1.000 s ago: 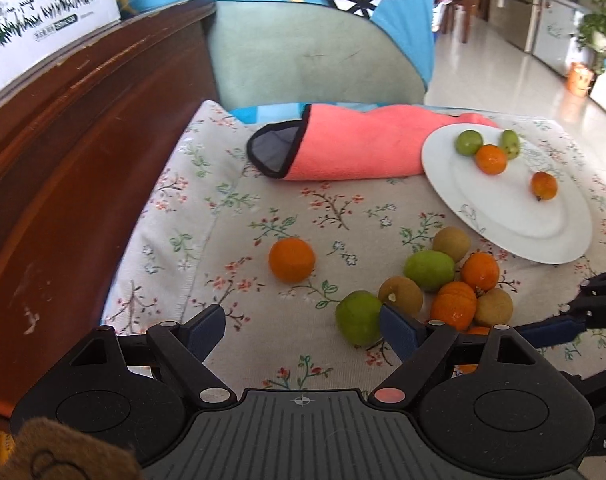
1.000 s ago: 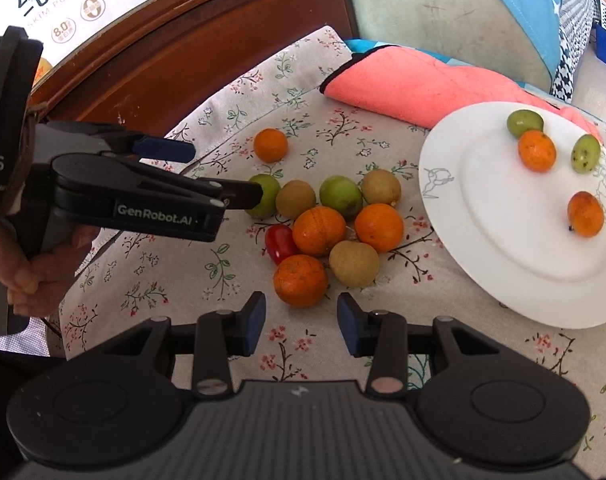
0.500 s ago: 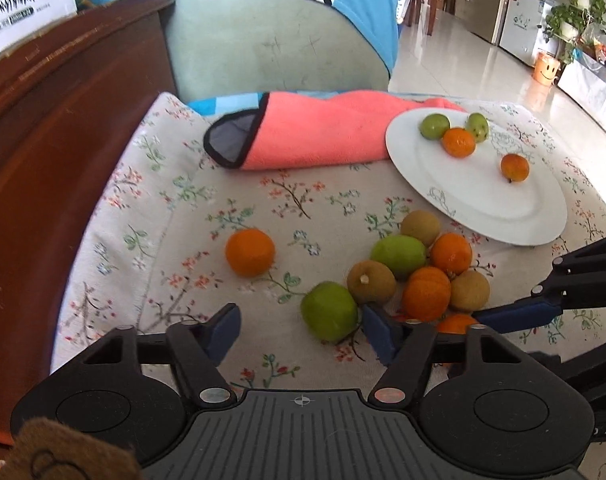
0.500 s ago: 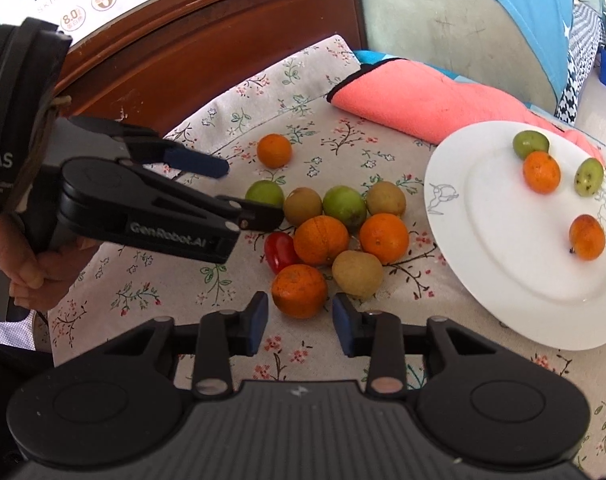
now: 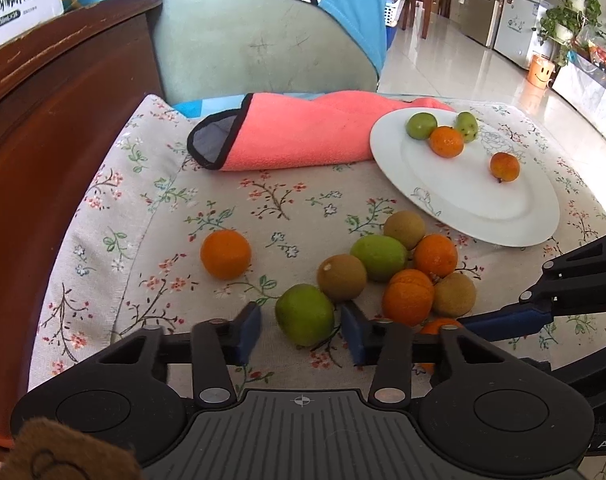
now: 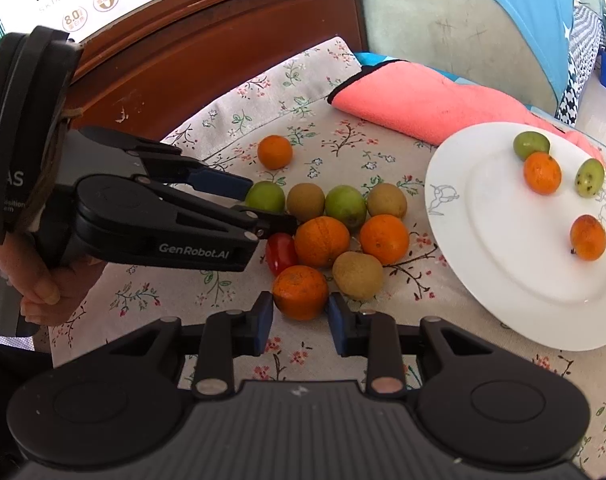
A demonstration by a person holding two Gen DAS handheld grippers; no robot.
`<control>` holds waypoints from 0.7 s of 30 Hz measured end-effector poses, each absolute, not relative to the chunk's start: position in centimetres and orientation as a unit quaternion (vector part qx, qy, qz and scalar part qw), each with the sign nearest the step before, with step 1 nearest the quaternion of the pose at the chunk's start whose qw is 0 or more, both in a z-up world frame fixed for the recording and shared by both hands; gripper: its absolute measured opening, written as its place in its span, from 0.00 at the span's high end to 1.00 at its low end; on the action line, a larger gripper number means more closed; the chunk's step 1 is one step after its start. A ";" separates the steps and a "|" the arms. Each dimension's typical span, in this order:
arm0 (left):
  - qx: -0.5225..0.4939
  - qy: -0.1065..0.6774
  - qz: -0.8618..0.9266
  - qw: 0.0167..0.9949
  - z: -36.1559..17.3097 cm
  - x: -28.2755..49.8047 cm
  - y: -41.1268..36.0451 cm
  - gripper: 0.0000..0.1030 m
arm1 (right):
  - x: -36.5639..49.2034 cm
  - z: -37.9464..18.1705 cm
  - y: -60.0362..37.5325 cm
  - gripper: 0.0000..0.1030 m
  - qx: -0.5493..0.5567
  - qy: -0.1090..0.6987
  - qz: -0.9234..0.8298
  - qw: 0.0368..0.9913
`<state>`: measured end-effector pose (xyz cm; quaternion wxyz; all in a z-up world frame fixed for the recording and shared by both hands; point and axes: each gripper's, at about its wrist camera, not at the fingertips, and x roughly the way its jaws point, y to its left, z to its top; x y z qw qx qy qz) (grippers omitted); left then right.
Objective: Organize fruits
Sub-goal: 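Grasp another green lime with the left tool while the right tool grasps an orange, then carry the lime onto the white plate with the left tool while the right tool carries the orange there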
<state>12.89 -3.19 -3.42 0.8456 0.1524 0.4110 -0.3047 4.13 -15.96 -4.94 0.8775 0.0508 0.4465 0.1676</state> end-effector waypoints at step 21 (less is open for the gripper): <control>0.149 0.390 -0.243 0.876 0.7 11.9 -3.1 0.73 | 3.8 -1.6 -17.8 0.71 0.079 0.404 0.170 0.895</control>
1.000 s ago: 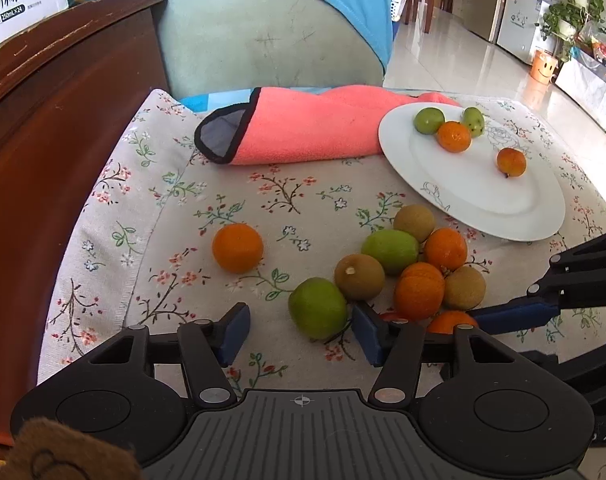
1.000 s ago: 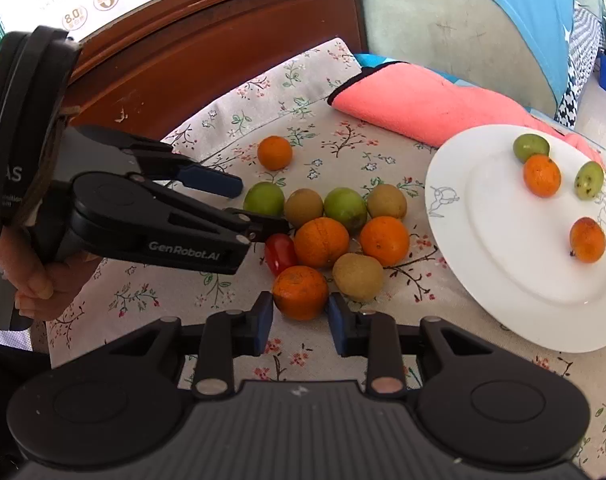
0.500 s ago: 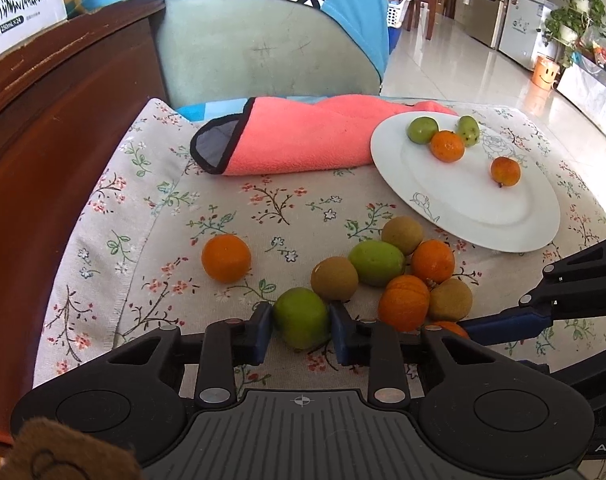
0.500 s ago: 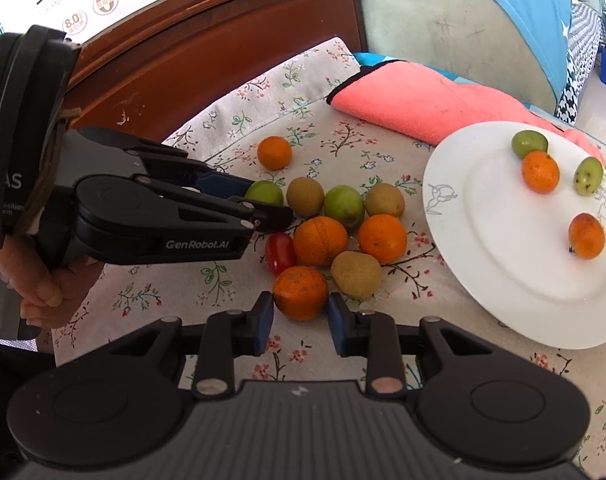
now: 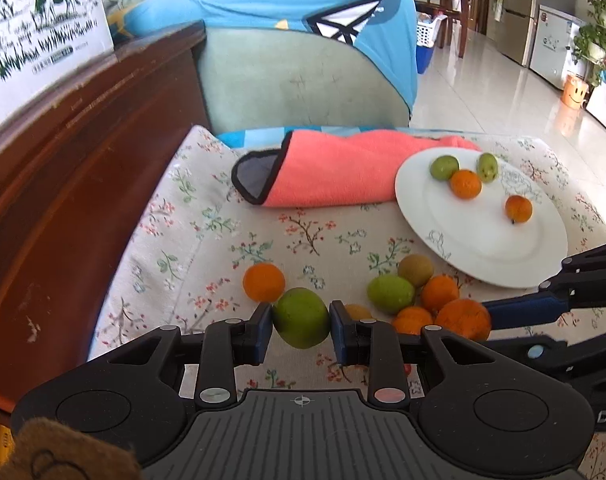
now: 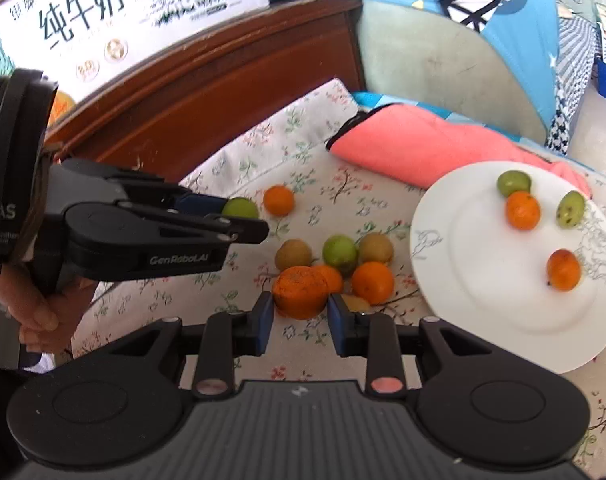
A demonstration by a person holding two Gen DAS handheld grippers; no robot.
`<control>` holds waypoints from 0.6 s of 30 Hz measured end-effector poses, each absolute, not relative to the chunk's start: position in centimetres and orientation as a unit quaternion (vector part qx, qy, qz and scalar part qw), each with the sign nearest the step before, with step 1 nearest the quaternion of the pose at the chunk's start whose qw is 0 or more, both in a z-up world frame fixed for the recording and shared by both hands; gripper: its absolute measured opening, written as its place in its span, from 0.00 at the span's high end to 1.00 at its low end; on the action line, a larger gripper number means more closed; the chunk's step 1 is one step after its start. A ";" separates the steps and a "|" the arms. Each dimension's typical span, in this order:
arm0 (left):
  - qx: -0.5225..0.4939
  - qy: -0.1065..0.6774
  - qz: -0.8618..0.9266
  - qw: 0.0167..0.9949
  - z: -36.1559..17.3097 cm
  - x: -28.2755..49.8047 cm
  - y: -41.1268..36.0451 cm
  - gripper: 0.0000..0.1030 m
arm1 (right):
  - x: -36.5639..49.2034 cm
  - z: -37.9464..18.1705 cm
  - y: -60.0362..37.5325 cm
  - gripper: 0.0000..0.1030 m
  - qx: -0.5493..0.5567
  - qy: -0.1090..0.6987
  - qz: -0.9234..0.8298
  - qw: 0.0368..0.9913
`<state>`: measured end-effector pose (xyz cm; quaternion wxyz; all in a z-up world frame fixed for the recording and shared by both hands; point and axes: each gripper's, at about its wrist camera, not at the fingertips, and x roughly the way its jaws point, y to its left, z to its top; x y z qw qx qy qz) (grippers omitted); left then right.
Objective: Organize fruits
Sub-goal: 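Carry the lime onto the white plate with the left tool while the right tool carries the orange there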
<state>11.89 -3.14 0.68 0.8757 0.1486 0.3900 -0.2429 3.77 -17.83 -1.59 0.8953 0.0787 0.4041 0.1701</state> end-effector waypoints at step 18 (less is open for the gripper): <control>0.135 0.357 -0.242 0.892 3.2 11.6 -5.7 0.73 | 4.1 1.6 -23.3 0.71 0.125 0.358 0.115 0.918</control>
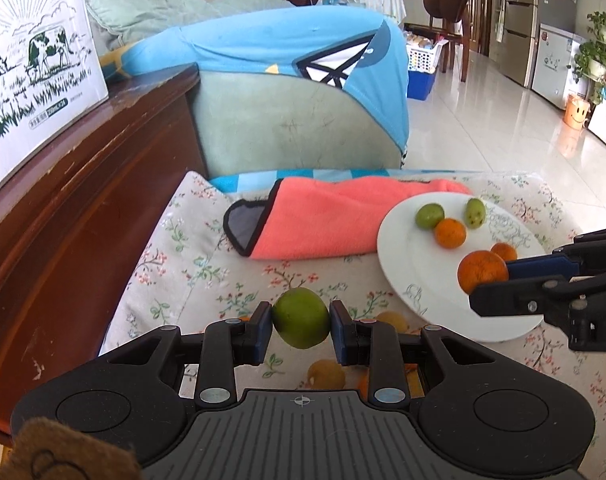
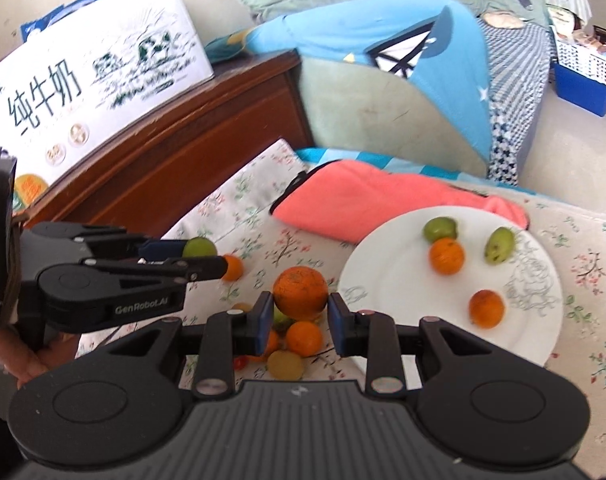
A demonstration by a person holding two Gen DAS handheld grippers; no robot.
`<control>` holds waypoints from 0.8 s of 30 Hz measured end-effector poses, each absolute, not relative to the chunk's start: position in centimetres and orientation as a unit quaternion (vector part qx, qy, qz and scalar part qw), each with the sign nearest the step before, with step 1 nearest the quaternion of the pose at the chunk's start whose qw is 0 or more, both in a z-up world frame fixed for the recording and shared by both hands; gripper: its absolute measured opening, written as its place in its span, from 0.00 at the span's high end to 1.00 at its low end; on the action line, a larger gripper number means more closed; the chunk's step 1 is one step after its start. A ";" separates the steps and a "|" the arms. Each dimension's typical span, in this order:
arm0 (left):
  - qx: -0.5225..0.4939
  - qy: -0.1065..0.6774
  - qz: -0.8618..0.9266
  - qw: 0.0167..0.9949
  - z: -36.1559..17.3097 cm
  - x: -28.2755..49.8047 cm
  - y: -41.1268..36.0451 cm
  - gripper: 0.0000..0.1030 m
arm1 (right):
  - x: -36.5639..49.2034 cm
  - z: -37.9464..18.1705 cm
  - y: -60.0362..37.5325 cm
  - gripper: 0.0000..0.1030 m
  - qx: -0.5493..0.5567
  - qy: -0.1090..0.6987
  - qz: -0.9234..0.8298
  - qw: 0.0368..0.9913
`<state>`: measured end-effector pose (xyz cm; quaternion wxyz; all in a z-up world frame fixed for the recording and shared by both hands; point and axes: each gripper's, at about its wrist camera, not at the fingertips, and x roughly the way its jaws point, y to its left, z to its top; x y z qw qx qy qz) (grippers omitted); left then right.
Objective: Organize fruits
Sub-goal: 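Carry the lime onto the white plate with the left tool while the right tool carries the orange there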
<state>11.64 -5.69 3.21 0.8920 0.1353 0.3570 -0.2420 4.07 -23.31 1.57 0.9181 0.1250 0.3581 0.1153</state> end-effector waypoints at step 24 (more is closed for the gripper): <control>0.127 0.352 -0.271 0.887 3.9 11.3 -10.8 0.73 | 3.4 2.4 -29.2 0.71 0.183 0.351 0.043 0.917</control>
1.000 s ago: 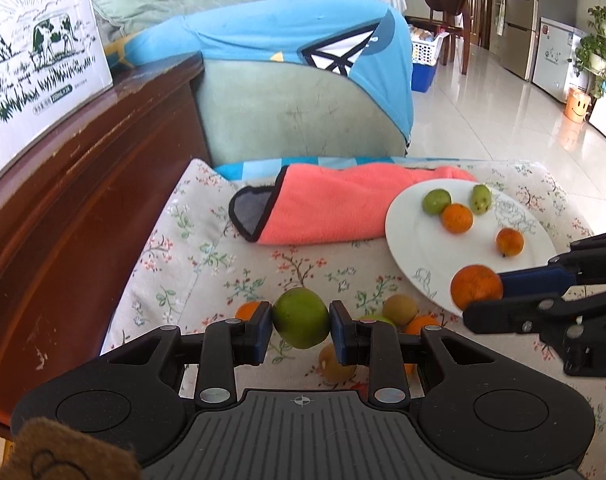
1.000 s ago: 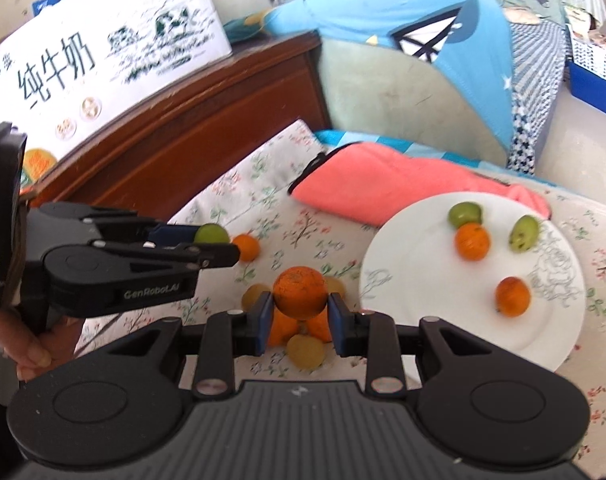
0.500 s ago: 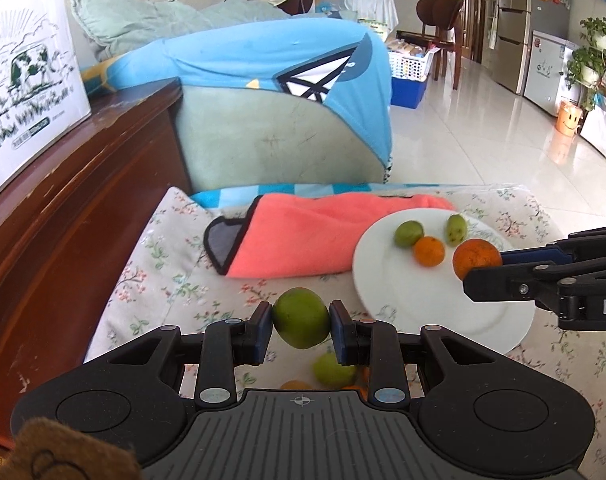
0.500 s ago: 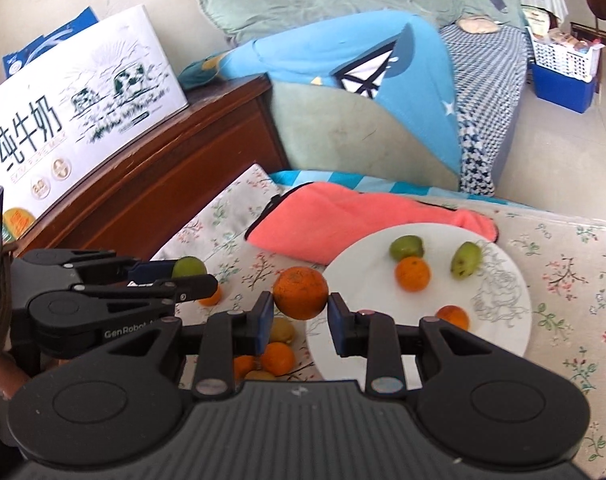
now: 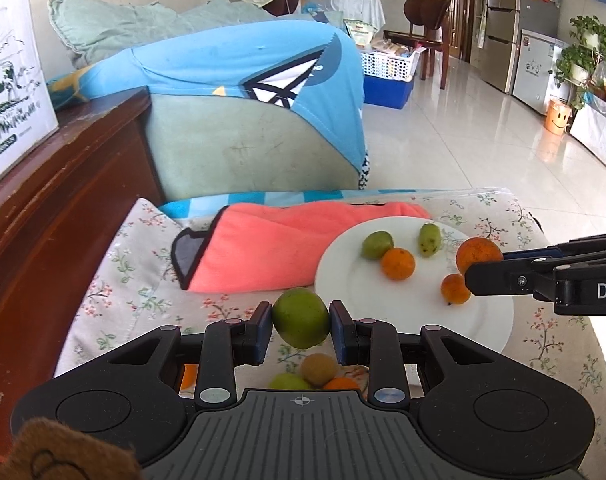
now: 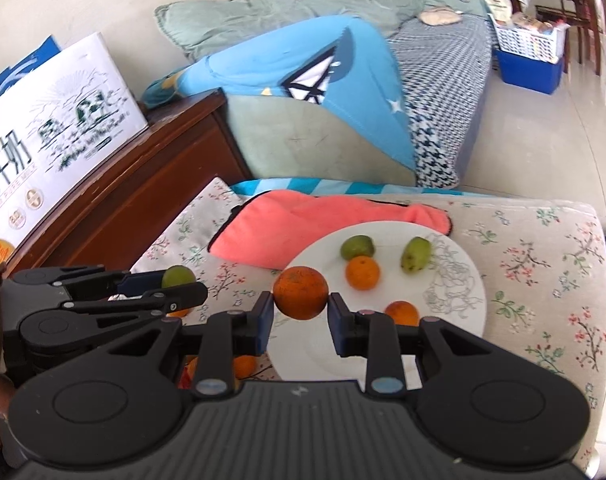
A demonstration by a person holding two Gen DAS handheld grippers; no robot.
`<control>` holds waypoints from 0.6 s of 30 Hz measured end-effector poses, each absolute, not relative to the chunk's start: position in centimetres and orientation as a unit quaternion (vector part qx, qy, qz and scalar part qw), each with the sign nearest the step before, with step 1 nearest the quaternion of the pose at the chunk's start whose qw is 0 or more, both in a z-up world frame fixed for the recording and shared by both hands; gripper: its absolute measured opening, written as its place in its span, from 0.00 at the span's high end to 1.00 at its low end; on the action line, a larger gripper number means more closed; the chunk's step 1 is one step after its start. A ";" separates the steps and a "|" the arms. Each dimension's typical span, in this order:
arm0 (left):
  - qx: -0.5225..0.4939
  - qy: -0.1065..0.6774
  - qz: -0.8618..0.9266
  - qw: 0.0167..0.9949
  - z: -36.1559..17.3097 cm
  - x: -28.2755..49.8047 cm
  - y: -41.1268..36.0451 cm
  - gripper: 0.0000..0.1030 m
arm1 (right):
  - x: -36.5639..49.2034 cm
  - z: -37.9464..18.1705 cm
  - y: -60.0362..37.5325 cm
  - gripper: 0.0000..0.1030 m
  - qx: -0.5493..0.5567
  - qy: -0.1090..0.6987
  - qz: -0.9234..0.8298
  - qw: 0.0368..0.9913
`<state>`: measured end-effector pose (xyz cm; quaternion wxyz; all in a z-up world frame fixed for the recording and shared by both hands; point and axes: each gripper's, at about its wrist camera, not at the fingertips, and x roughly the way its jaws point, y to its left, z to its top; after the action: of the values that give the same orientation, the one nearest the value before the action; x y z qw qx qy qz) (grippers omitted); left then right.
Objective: Organize fruits
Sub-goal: 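Carry the lime onto the white plate with the left tool while the right tool carries the orange there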
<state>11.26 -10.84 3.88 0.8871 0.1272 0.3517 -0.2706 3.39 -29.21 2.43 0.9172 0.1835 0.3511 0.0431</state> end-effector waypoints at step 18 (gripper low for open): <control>0.102 0.408 -0.282 0.863 1.0 12.3 -15.6 0.73 | 3.4 -1.3 -33.0 0.71 0.286 0.408 -0.022 0.867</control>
<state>12.33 -15.57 1.05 0.8625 0.1016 0.4079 -0.2817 3.42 -33.03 -1.34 0.8667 0.2857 0.4083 -0.0219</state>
